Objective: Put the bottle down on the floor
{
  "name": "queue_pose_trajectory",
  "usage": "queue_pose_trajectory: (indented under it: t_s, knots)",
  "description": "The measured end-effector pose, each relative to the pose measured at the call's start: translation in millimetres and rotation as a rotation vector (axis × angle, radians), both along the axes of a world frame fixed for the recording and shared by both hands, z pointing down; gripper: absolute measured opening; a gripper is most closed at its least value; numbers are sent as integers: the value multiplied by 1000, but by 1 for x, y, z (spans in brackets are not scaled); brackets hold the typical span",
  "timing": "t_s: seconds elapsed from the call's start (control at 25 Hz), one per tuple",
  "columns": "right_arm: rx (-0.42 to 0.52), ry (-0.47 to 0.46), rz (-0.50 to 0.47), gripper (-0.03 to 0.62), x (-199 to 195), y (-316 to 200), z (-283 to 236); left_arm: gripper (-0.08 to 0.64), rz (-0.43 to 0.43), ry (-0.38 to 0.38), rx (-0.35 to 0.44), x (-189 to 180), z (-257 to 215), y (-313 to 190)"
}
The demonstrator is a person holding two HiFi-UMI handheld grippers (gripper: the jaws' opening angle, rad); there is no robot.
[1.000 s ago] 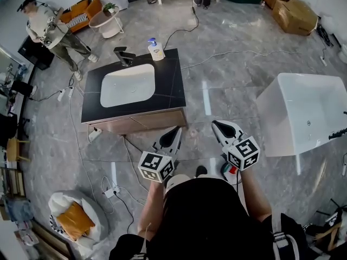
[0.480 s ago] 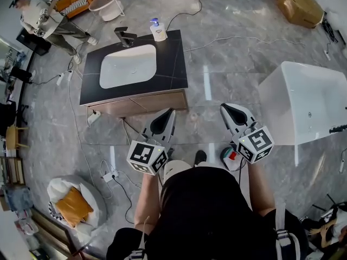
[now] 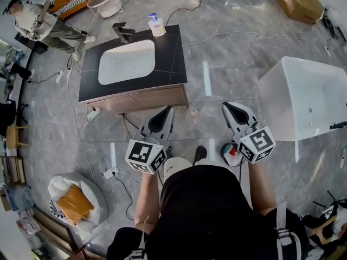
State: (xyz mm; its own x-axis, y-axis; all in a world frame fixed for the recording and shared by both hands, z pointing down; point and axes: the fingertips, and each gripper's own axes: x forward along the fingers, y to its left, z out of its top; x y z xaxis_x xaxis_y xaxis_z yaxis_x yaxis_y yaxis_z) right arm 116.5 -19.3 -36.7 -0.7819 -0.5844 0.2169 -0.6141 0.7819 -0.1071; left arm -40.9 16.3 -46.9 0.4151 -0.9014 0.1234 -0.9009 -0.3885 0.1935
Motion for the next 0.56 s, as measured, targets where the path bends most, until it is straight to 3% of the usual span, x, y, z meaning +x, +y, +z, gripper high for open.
queue_pose_trajectory:
  t_s: [0.56]
  knots:
    - [2,-4,6,3,1,3,3,18,3,9,-36,0,13,4]
